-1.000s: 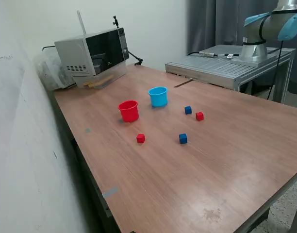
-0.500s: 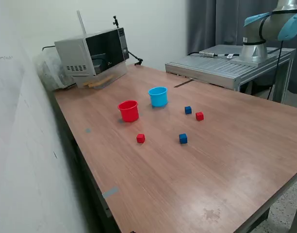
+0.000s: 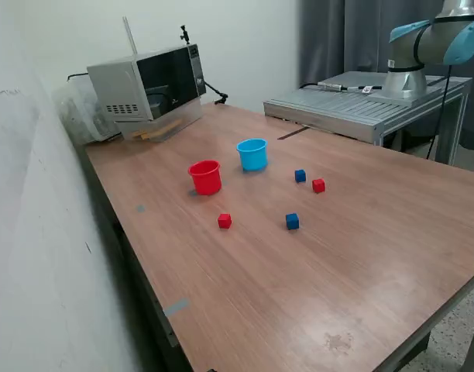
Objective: Place red objects in the red bin, and blue objects in the blue bin.
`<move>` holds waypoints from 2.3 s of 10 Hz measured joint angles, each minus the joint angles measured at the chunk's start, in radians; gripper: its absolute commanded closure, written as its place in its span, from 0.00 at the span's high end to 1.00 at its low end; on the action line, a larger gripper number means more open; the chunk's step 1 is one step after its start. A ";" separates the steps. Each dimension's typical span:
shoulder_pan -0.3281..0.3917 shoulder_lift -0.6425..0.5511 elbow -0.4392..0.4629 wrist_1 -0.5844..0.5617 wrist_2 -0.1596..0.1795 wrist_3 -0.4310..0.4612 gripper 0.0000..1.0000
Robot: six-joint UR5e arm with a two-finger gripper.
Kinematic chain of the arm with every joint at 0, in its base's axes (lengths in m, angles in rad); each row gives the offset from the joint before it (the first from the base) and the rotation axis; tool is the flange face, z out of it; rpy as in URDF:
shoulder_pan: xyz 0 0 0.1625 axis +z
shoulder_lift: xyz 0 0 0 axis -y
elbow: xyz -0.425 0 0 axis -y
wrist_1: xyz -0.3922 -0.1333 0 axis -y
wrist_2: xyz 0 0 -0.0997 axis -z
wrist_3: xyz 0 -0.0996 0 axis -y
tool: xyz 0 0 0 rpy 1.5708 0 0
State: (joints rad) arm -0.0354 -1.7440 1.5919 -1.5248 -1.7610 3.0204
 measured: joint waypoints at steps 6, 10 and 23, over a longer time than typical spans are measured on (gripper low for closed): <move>0.001 0.000 -0.001 0.000 0.001 0.001 1.00; 0.004 0.002 -0.005 -0.005 0.002 -0.002 1.00; 0.207 0.475 -0.049 -0.435 0.186 -0.074 1.00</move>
State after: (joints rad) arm 0.1713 -1.2687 1.5432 -1.9602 -1.5751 2.9464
